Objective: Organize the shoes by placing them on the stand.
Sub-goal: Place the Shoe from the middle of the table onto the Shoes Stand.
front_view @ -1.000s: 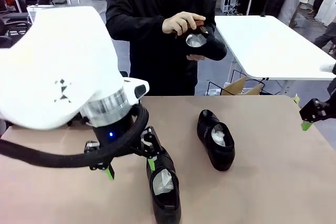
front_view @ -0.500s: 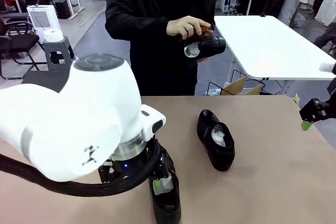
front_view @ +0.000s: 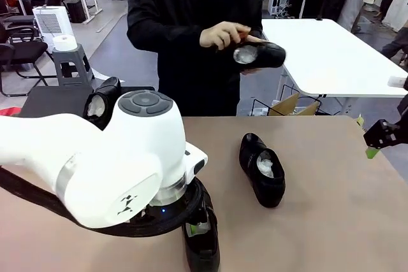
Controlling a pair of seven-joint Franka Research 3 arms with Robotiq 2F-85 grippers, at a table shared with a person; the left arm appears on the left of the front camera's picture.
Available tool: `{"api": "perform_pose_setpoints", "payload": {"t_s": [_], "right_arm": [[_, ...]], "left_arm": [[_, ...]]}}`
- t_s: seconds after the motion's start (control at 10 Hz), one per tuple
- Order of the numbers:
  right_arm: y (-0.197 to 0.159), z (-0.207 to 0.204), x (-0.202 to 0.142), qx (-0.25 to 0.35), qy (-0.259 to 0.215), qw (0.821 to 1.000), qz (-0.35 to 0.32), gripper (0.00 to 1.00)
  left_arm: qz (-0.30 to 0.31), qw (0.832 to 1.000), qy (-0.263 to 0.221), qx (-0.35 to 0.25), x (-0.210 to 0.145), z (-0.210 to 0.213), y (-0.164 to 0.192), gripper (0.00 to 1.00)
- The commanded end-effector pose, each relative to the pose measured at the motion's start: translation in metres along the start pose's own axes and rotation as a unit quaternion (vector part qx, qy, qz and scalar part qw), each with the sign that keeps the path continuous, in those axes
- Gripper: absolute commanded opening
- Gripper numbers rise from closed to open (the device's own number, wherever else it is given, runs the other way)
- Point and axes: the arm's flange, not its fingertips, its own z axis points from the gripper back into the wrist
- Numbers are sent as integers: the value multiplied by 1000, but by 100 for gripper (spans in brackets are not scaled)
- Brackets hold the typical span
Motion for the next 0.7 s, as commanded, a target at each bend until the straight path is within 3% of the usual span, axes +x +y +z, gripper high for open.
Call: {"api": "perform_pose_setpoints", "payload": {"t_s": [0.0,0.1,0.4,0.6], "right_arm": [[0,1,0,3,-1,1000,1,100],[0,1,0,3,-1,1000,1,100],[0,1,0,3,-1,1000,1,100],[0,1,0,3,-1,1000,1,100]], "left_arm": [[27,999,24,5,7,-12,-14,100],[39,999,19,5,9,-12,-14,89],[55,996,64,-4,12,-13,-13,33],[60,996,64,-7,14,-10,-13,0]]}}
